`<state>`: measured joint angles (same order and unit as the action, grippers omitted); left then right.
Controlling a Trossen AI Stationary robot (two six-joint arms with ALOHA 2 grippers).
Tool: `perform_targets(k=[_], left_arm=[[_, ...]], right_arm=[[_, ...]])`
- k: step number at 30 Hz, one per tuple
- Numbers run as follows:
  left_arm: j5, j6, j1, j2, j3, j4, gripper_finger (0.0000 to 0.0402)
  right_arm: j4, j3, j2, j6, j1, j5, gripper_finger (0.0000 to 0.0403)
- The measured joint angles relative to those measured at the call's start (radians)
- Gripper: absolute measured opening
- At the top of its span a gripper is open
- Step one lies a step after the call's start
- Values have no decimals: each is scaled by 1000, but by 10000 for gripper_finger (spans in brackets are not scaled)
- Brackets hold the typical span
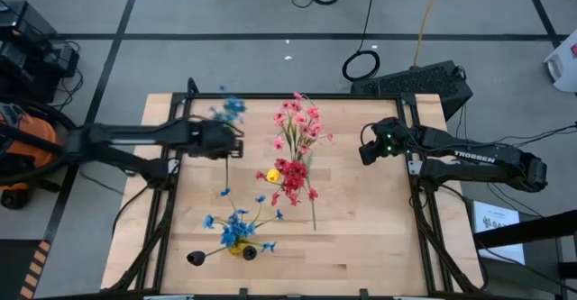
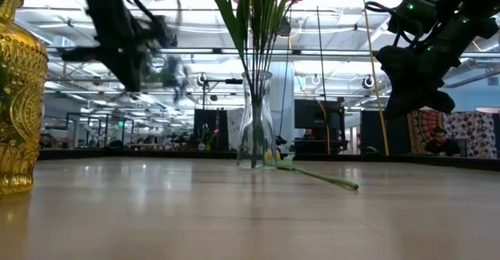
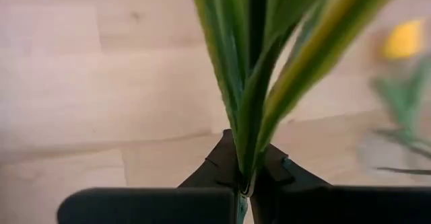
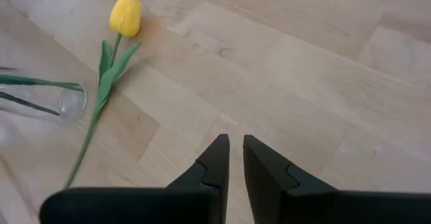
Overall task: Sort flowers into vase by color
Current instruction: Put the blue flowers into the yellow vase
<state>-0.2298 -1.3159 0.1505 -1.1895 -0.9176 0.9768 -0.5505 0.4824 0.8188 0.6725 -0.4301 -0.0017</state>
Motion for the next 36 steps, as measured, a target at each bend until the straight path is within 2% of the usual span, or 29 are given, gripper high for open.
perform_targets(k=[3,6,12,16,19,22,31,36], left_arm=[[-161,-62,-101,122,10,-23,15],[-286,-54,-216,224,10,-56,15],[-473,61,-466,351,9,-144,15],[-629,261,-614,395,9,-294,15],[-656,423,-687,424,9,-386,15],[-652,504,-733,432,8,-430,15],[-634,485,-769,443,8,-420,15],[-635,382,-797,478,7,-290,15]], right_arm=[[0,0,0,1,0,0,36],[0,0,0,1,0,0,36],[1,0,0,2,0,0,36],[1,0,0,1,0,0,36],[1,0,0,1,0,0,36],[1,0,0,1,0,0,36],[0,0,0,13,0,-2,36],[0,0,0,51,0,-5,36]])
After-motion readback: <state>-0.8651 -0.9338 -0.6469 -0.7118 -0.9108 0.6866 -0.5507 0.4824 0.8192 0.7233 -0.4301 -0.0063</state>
